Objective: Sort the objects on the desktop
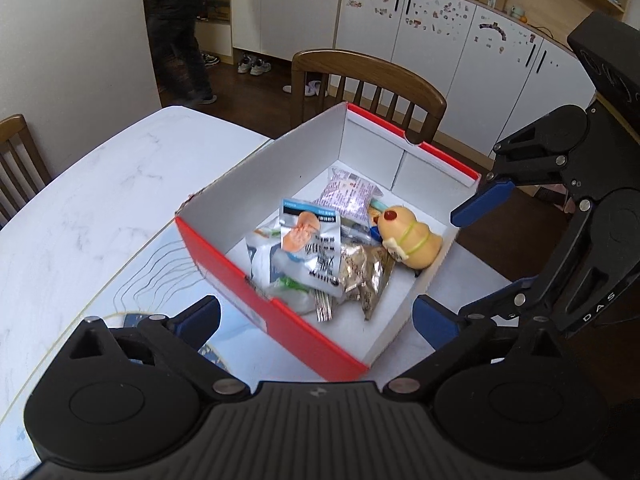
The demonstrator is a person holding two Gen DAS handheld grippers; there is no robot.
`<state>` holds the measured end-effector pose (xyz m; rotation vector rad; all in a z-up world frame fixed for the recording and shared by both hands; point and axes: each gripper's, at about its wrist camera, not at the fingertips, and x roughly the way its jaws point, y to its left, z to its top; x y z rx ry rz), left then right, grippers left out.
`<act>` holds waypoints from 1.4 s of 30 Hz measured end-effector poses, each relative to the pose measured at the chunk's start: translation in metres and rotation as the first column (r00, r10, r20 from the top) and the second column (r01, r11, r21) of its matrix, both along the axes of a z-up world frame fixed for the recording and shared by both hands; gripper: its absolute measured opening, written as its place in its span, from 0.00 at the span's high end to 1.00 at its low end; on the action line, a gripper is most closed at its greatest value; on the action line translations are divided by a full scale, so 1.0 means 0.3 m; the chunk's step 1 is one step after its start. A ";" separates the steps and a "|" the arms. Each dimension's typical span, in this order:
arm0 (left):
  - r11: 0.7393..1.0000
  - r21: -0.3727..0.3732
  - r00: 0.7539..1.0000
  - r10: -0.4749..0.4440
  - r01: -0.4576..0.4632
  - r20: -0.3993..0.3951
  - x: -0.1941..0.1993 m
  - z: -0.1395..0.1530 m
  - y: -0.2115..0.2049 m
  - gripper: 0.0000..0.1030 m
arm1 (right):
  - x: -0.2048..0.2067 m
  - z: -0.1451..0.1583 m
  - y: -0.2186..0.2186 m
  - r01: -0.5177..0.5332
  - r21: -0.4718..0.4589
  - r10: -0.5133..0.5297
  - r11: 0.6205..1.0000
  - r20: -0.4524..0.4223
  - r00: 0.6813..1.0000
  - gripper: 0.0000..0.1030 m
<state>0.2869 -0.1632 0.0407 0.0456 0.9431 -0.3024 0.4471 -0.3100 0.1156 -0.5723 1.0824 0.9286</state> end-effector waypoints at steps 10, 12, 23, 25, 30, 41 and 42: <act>0.999 0.036 1.000 0.000 0.000 0.002 -0.136 -0.009 0.066 0.00 | -0.112 -0.003 0.062 0.025 0.012 -0.024 1.000 -0.018 1.000 0.25; 0.999 0.033 1.000 0.006 -0.006 -0.008 -0.160 -0.019 0.089 0.00 | -0.134 -0.004 0.078 0.028 0.010 -0.027 1.000 -0.021 0.999 0.25; 0.998 0.031 0.998 0.054 -0.053 -0.034 -0.253 -0.065 0.200 0.00 | -0.219 -0.024 0.166 0.056 0.008 -0.056 0.998 -0.040 0.998 0.25; 0.998 0.027 0.998 0.057 -0.056 -0.034 -0.264 -0.073 0.213 0.00 | -0.231 -0.033 0.178 0.064 0.006 -0.064 0.998 -0.044 0.997 0.25; 0.997 0.020 0.996 0.076 -0.076 -0.037 -0.289 -0.095 0.248 0.00 | -0.266 -0.062 0.203 0.105 0.028 -0.103 0.994 -0.041 0.994 0.25; 0.973 0.037 0.973 0.229 -0.230 0.008 -0.321 -0.146 0.310 0.00 | -0.338 -0.110 0.144 0.422 0.228 -0.472 0.877 0.250 0.845 0.25; 0.972 0.036 0.972 0.234 -0.234 0.013 -0.323 -0.147 0.309 0.00 | -0.343 -0.112 0.137 0.439 0.240 -0.493 0.866 0.260 0.830 0.25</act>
